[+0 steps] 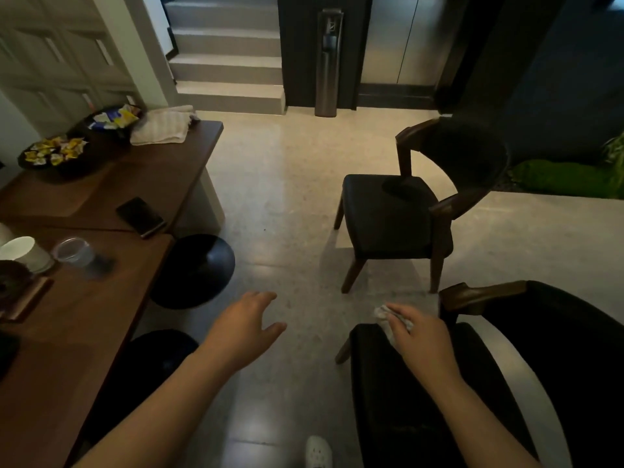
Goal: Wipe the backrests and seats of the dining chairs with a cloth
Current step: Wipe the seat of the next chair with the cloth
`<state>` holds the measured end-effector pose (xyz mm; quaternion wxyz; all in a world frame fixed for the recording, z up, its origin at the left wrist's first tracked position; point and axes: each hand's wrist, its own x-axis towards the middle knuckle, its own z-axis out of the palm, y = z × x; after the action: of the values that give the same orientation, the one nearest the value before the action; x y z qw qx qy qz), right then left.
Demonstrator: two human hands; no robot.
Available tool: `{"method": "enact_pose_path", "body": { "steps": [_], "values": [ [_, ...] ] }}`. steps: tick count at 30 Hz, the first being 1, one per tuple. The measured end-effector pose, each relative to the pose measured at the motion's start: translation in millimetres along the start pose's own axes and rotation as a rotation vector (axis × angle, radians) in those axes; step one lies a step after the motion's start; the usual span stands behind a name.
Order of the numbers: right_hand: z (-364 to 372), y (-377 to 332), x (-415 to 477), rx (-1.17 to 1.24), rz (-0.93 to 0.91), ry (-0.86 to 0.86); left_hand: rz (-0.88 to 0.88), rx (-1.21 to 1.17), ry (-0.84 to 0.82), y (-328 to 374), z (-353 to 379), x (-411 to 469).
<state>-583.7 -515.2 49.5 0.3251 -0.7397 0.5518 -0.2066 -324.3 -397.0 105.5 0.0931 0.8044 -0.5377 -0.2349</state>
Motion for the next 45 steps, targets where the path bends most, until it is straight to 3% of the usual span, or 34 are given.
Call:
{"method": "enact_pose_path", "body": {
  "steps": [9, 23, 33, 45],
  "values": [
    [29, -12, 62, 0.001, 0.132, 0.048, 0.108, 0.014, -0.086, -11, -23, 115],
    [89, -50, 103, 0.028, 0.487, 0.366, 0.485, 0.111, -0.344, -27, -63, 283],
    [90, -20, 70, 0.01, 0.759, 0.496, 0.705, 0.199, -0.528, 35, -14, 302],
    [83, 46, -8, 0.256, 1.069, 0.73, 0.945, 0.489, -0.745, 137, 83, 261]
  ]
}}
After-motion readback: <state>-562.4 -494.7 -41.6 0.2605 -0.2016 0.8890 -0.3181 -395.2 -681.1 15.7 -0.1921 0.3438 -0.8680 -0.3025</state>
